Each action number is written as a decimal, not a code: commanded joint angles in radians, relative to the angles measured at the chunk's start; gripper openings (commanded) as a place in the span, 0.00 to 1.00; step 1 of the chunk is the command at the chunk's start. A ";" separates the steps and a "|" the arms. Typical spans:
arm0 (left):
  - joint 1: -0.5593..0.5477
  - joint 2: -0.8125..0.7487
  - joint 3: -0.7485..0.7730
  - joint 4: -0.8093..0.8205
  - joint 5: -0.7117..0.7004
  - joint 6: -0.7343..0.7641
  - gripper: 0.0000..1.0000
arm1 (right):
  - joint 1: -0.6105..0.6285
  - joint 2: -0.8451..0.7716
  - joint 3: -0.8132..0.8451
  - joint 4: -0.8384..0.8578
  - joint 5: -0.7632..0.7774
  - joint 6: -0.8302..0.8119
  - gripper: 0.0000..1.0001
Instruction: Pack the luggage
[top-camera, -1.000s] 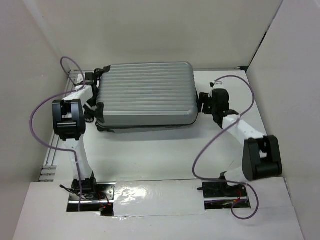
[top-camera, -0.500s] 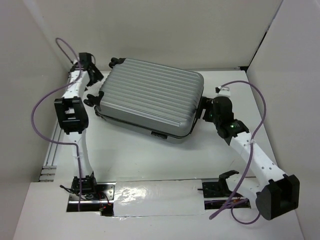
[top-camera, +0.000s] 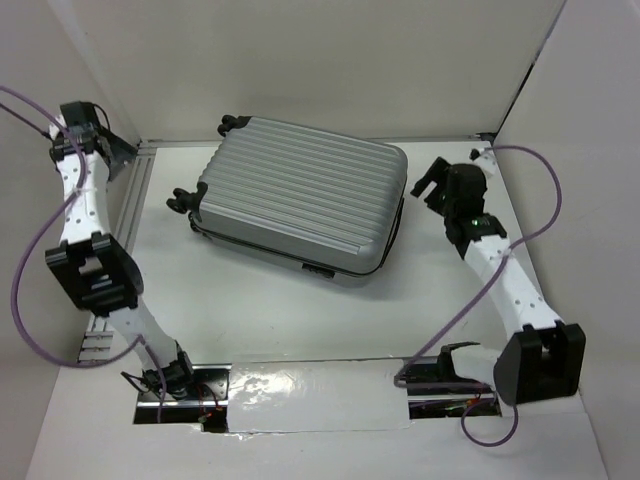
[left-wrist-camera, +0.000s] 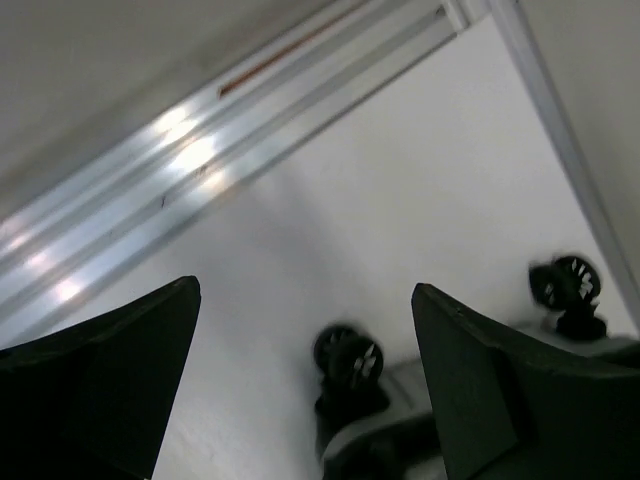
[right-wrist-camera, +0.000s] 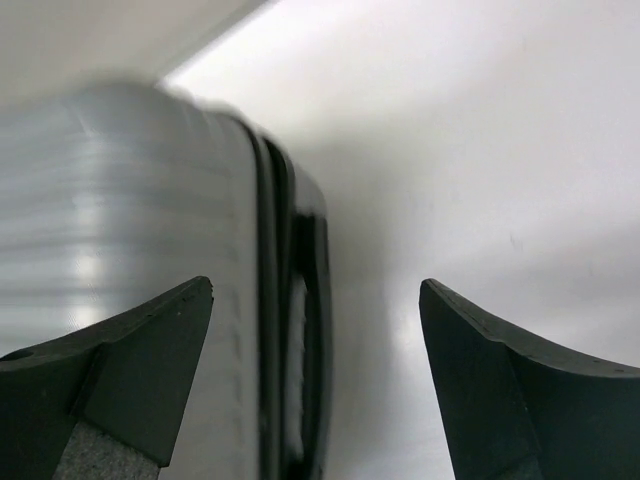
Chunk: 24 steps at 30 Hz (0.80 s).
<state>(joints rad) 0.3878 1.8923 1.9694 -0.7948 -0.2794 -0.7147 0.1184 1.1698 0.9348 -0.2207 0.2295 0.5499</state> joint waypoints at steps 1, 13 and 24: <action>-0.021 -0.215 -0.278 -0.068 0.032 -0.087 1.00 | -0.048 0.149 0.175 0.048 0.025 0.027 0.91; -0.092 -0.941 -1.086 0.043 0.089 -0.294 1.00 | -0.145 0.718 0.700 0.040 -0.415 -0.280 0.91; -0.476 -0.775 -1.178 -0.015 0.048 -0.402 0.98 | -0.082 0.972 0.817 0.044 -0.595 -0.376 0.91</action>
<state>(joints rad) -0.0319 1.0550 0.7990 -0.8150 -0.2165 -1.0607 -0.0082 2.1433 1.7306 -0.1688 -0.2676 0.2474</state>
